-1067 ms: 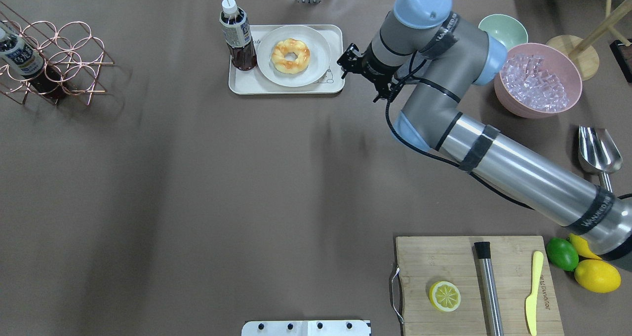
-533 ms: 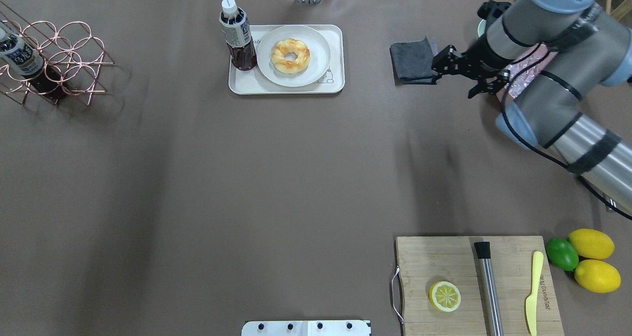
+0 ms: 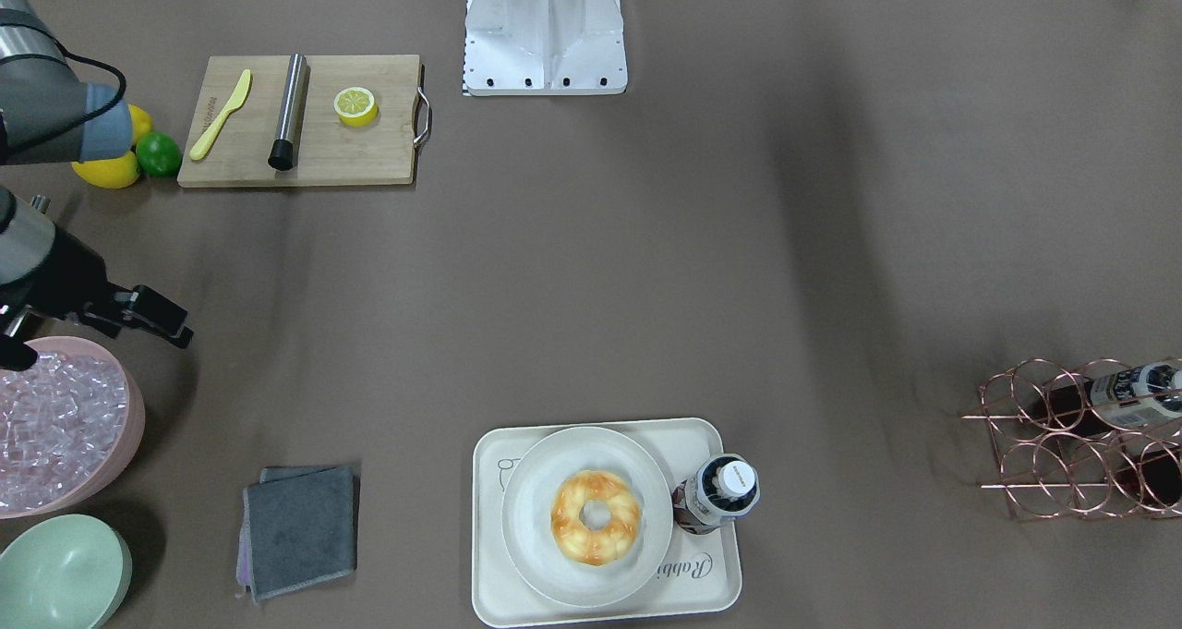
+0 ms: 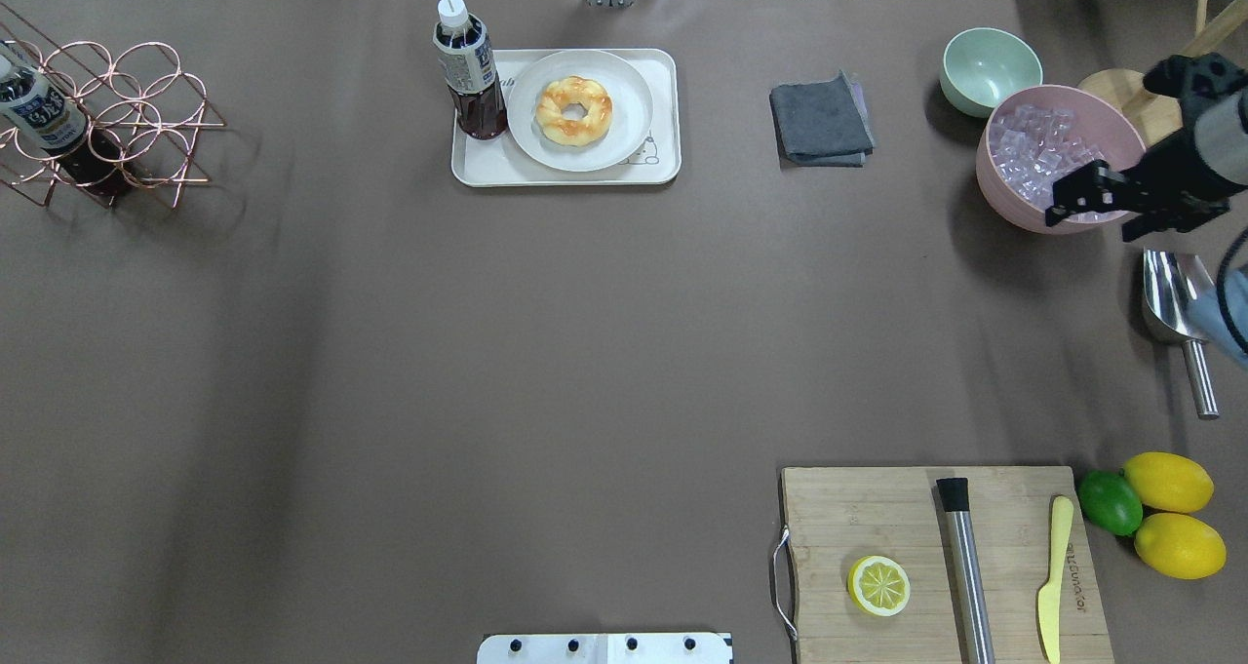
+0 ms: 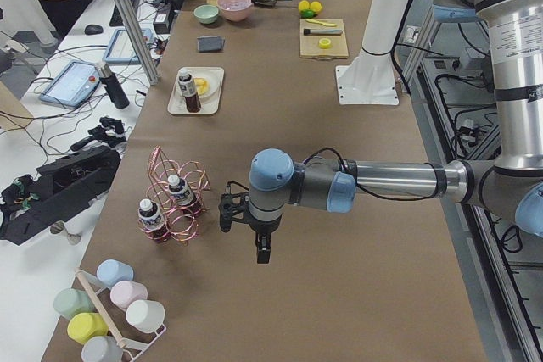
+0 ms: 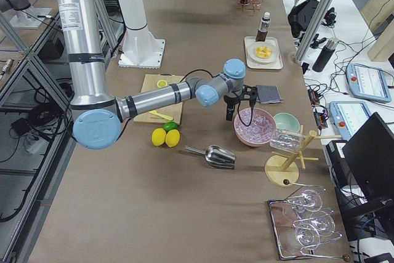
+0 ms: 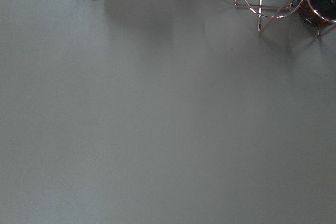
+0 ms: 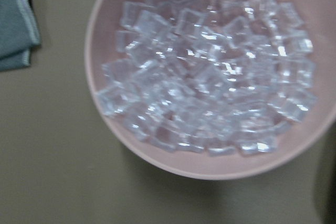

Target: Place donut on tray

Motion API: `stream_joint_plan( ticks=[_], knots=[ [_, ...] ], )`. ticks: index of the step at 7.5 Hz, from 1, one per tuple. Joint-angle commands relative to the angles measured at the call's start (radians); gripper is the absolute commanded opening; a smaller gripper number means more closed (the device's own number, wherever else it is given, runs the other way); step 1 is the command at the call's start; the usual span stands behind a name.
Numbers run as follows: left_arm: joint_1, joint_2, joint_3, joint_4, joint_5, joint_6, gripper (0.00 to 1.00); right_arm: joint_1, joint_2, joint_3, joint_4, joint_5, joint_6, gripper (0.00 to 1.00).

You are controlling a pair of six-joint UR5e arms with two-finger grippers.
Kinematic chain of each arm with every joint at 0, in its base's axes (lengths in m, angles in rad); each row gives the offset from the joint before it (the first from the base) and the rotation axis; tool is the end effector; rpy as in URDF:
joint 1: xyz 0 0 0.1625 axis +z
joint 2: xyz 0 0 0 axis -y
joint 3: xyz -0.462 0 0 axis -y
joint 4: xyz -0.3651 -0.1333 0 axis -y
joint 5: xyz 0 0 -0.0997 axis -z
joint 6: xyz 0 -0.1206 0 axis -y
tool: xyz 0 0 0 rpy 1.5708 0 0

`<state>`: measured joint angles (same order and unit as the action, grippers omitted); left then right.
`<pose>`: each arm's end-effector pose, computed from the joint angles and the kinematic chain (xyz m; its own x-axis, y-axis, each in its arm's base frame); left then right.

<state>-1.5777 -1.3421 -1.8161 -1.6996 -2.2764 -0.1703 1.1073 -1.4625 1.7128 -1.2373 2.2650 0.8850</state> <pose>-0.0577 -0.3719 0.6828 0.7497 -0.0803 -0.6569 0.1359 0.9901 0.0341 -0.1903 -0.5063 0.5537 0.6242 0.1602 0.7646 -0.1738 0.9827 -0.0641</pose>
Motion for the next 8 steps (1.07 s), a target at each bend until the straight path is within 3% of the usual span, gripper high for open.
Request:
stream_joint_plan(
  ticks=[1,4,6,8],
  knots=[
    [0.015,0.0,0.004,0.0,0.0,0.0,0.98,0.121,-0.213,0.059,-0.028,0.005,-0.31,1.0],
    [0.033,-0.002,0.0,-0.002,0.005,0.0,0.98,0.216,-0.32,0.045,-0.069,0.048,-0.574,1.0],
    [0.032,-0.002,-0.009,-0.003,-0.003,0.0,0.98,0.303,-0.305,0.041,-0.241,0.042,-0.8,1.0],
    [0.033,0.0,-0.022,-0.008,0.0,0.002,0.98,0.322,-0.305,0.028,-0.26,0.03,-0.84,1.0]
  ],
)
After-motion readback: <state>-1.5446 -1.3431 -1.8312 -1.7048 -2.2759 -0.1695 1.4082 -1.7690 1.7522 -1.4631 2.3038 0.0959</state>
